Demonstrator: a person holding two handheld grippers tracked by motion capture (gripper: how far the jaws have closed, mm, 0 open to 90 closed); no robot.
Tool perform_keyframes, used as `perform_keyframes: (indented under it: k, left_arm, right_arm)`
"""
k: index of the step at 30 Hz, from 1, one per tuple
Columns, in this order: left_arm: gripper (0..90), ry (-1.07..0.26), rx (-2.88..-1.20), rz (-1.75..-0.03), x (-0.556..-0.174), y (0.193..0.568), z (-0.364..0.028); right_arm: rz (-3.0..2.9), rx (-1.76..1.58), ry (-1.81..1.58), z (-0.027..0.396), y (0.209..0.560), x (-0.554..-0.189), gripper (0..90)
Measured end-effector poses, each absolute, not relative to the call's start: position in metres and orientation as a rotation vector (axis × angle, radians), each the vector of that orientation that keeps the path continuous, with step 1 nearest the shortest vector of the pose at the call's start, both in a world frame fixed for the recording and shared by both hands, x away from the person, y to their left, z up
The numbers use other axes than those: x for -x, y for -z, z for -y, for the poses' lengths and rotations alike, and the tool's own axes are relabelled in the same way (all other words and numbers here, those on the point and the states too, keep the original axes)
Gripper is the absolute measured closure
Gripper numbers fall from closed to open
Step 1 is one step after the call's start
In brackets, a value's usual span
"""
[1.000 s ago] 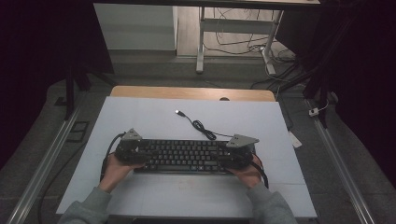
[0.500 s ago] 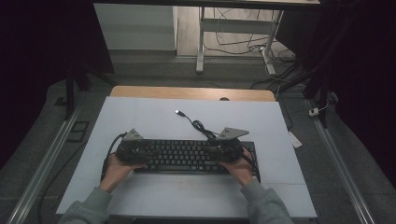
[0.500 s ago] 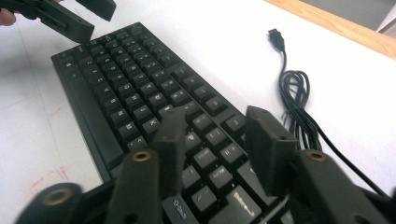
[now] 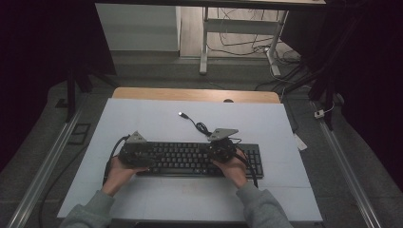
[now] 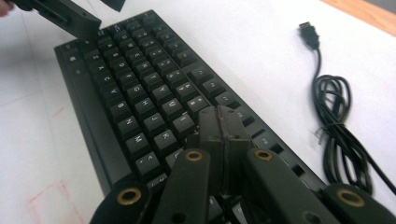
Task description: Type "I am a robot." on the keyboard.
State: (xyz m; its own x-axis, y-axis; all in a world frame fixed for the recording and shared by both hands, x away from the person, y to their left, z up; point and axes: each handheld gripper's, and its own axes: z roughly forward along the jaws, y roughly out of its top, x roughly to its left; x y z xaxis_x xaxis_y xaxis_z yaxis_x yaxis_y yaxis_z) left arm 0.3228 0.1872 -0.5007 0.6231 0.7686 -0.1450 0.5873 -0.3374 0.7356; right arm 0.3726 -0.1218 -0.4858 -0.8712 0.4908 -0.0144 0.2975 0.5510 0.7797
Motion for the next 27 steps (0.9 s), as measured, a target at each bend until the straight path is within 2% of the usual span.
perform_keyframes:
  k: [8, 27]
  left_arm:
    - [36.8, -0.293, -2.060, -1.061, -0.323, 0.502, -0.187]
    - [36.5, -0.295, -2.068, -1.058, -0.323, 0.503, -0.186]
  right_arm:
    - [-2.607, -0.641, -1.155, 0.104, 0.498, -0.379, 89.7]
    - [-2.651, -0.621, -1.116, 0.095, 0.511, -0.381, 89.7]
